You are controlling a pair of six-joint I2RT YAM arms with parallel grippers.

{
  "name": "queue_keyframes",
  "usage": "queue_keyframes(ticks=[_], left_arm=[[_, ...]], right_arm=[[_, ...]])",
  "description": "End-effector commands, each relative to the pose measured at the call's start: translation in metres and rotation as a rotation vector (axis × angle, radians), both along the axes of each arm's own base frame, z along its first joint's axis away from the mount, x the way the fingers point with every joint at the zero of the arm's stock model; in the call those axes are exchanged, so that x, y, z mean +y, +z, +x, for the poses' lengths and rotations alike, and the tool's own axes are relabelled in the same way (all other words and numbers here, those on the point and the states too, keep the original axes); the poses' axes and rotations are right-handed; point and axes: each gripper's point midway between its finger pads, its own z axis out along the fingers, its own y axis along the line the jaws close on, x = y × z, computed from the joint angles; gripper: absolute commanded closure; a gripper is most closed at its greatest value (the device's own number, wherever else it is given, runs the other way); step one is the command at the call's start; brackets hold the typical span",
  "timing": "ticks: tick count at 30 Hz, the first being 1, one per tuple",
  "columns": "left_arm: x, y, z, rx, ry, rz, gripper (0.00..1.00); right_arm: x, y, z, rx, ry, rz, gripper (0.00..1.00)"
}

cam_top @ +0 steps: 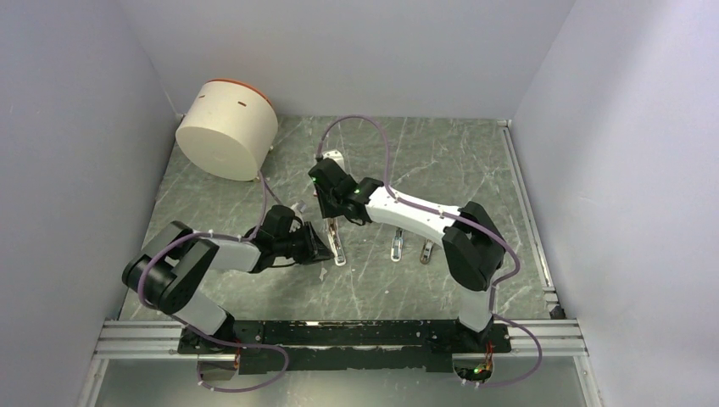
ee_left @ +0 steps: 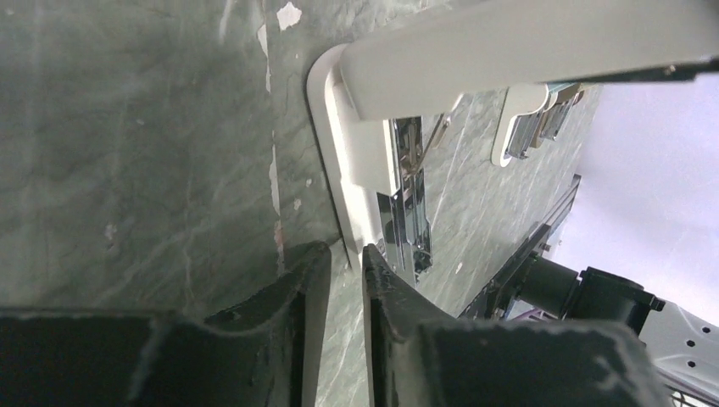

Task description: Load the staples into the stapler

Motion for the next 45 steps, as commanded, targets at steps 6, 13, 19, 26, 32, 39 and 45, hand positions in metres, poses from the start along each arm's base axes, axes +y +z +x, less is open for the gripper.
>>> queue_keyframes(ticks=[6,13,19,26,32,39,45], left_arm=[[0.000,-0.024,0.000,0.051,0.012,0.015,0.81],[0.019,-0.057,-0.014,0.140,0.044,0.126,0.86],[0.027,-0.069,-0.015,0.168,0.071,0.183,0.86],[0.033,-0.073,-0.013,0.171,0.083,0.228,0.85],[0.032,-0.076,-0.014,0.179,0.071,0.229,0.83],[0.035,-0.076,-0.012,0.171,0.084,0.244,0.84],[0.030,-0.063,-0.006,0.152,0.092,0.217,0.82]], right_arm=[[0.002,0.007,-0.018,0.002,-0.007,0.050,0.79],[-0.003,0.008,-0.039,0.015,0.021,0.065,0.82],[-0.009,0.016,-0.048,0.015,0.007,0.082,0.82],[-0.011,0.019,-0.060,0.009,0.002,0.087,0.82],[-0.014,0.012,-0.075,0.030,0.018,0.069,0.83],[-0.017,0.000,-0.095,0.074,0.025,0.044,0.83],[-0.029,-0.034,-0.113,0.184,-0.018,-0.018,0.82]])
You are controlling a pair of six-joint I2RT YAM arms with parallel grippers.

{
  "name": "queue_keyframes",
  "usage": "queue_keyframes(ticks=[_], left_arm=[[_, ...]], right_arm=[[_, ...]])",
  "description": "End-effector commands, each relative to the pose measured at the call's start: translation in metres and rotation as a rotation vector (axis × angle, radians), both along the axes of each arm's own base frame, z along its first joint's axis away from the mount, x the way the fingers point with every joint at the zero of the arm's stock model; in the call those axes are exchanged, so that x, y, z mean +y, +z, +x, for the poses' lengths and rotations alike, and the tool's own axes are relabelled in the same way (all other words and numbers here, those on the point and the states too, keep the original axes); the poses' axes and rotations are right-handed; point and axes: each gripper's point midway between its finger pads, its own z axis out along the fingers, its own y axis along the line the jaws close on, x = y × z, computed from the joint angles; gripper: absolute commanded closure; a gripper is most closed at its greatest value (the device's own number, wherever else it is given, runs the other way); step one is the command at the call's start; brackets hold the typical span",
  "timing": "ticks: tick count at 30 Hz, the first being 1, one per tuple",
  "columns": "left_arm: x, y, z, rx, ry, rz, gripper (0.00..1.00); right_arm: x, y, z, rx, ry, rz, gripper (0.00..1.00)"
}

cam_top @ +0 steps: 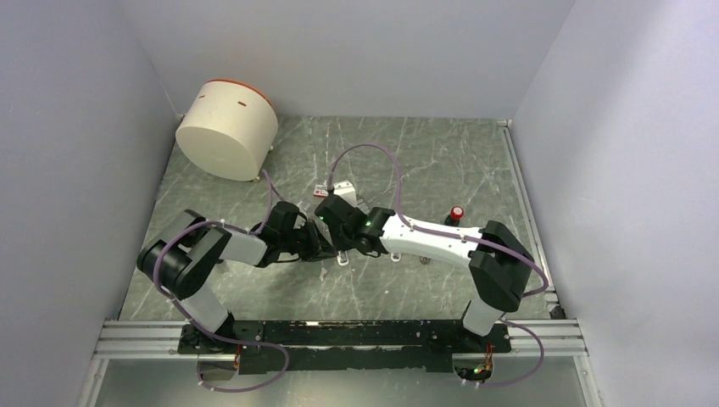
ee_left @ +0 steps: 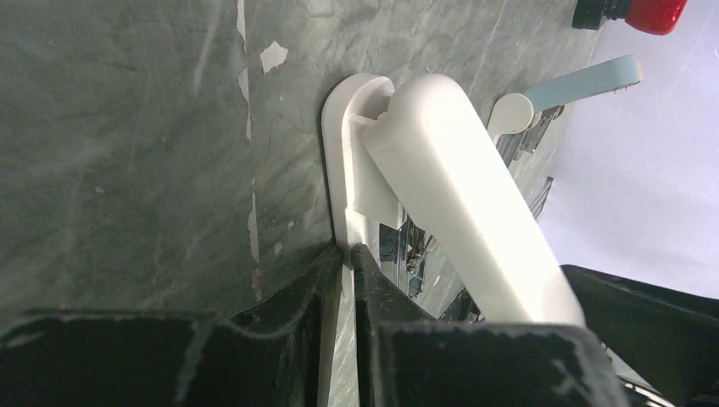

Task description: Load the staples into the stapler

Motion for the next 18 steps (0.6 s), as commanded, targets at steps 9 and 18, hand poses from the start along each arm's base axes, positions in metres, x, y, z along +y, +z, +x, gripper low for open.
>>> queue_keyframes(ticks=[9,18], left_arm=[[0.053,-0.026,0.001,-0.002,0.148,0.299,0.80],[0.099,0.022,0.018,-0.149,0.349,0.433,0.79]], right_arm=[[0.002,-0.055,-0.030,0.130,-0.020,-0.068,0.82],[-0.003,-0.084,-0.038,0.150,-0.037,-0.175,0.83]])
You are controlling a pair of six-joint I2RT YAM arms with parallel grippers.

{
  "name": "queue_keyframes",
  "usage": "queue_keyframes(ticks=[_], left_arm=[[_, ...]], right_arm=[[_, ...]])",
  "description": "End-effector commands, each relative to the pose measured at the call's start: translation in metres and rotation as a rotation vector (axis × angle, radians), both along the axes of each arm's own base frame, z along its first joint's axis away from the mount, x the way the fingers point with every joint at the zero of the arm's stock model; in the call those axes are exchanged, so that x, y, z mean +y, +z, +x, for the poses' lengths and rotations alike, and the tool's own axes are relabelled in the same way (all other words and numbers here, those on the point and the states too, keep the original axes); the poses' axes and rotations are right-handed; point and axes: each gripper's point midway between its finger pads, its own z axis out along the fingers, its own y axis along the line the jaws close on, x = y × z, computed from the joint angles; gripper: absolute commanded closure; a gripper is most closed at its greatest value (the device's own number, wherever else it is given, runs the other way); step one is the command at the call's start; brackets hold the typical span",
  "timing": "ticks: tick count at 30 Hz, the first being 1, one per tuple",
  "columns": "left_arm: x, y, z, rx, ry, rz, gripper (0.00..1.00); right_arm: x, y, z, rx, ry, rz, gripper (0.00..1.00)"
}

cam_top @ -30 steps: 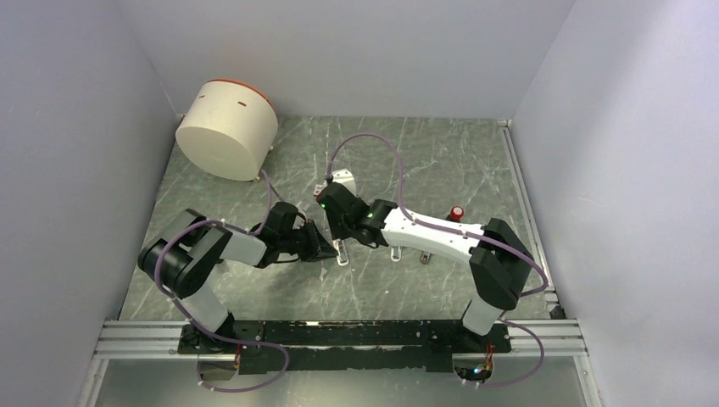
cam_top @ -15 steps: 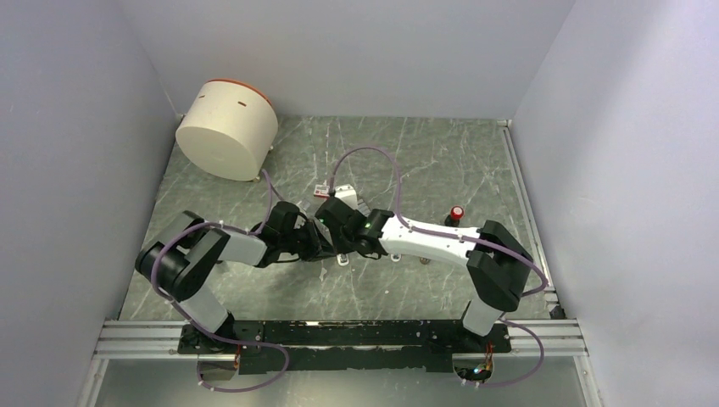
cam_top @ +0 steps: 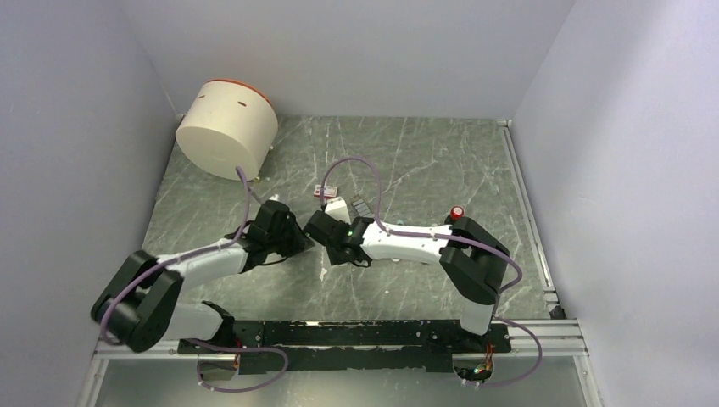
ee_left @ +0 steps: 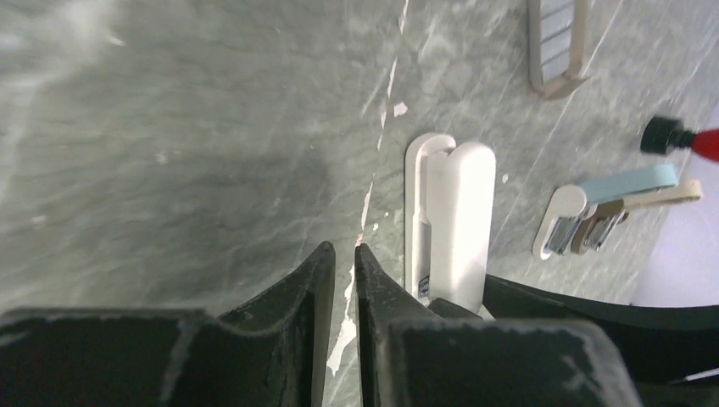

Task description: Load the staples into the stapler

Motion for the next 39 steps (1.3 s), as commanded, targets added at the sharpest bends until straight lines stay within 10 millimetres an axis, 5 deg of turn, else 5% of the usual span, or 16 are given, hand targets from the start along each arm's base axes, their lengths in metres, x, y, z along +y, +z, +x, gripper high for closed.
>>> queue_keyframes(ticks=[1,11,19,27,39], left_arm=[[0.046,0.006,0.002,-0.048,0.142,0.171,0.78],[0.066,0.037,0.006,-0.138,0.202,0.218,0.75],[0.069,0.043,0.008,-0.150,0.203,0.234,0.73],[0.073,0.049,0.008,-0.167,0.217,0.240,0.71],[0.086,0.058,0.003,-0.194,0.265,0.253,0.67]], right_arm=[[-0.005,-0.032,-0.015,0.064,-0.020,-0.061,0.83],[0.008,0.017,0.003,-0.033,-0.054,0.026,0.71],[0.015,0.030,0.005,-0.044,-0.044,0.061,0.56],[0.012,0.012,-0.001,-0.009,-0.020,0.034,0.41],[0.007,-0.024,-0.005,0.041,-0.035,-0.011,0.42]])
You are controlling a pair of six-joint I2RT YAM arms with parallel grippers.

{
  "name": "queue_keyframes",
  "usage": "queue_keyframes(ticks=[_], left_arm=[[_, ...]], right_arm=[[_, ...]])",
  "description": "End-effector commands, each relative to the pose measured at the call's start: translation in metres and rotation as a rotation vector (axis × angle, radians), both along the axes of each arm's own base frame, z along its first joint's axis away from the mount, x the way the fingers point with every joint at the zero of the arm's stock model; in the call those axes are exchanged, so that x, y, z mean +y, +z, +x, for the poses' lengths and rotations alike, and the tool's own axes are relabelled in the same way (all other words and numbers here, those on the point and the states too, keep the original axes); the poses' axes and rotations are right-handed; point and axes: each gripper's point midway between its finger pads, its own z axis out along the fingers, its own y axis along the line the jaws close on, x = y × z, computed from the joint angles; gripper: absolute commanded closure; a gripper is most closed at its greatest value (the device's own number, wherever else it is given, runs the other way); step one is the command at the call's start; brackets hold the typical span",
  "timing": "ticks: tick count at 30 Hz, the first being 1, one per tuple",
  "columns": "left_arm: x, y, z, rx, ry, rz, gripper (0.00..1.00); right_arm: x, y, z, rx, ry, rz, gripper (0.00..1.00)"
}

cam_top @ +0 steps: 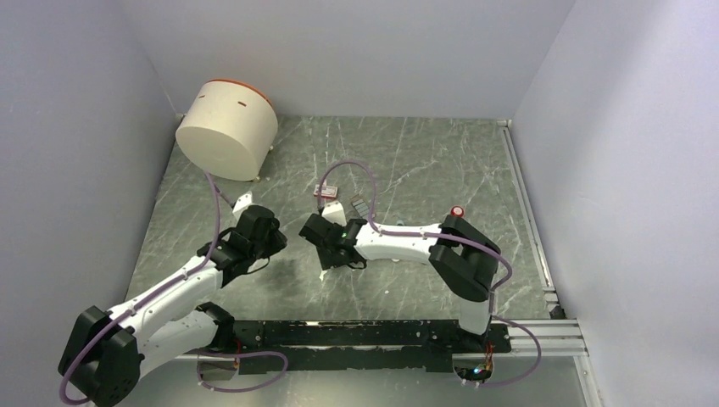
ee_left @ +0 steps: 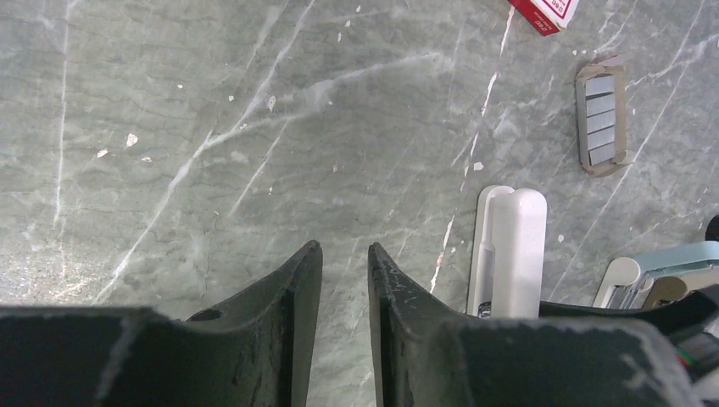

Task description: Load the staples into the stapler

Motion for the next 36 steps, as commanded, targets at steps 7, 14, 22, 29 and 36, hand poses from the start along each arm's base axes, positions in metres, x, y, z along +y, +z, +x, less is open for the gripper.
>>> queue_keyframes(ticks=[7,14,22,29,36], left_arm=[[0.007,0.016,0.006,-0.042,0.032,0.012,0.67],[0.014,0.024,0.005,-0.069,0.065,0.016,0.67],[0.027,0.037,0.002,-0.107,0.121,0.016,0.66],[0.031,0.052,0.001,-0.132,0.147,0.001,0.64],[0.031,0.086,0.005,-0.210,0.128,-0.018,0.51]], right_arm=[[-0.004,-0.028,0.002,0.040,-0.030,-0.005,0.57],[0.024,-0.029,0.023,-0.017,0.000,0.035,0.66],[0.058,-0.028,0.056,-0.080,-0.035,0.063,0.64],[0.061,0.011,0.064,-0.097,-0.034,0.119,0.44],[0.020,0.077,0.074,-0.184,-0.123,0.183,0.35]])
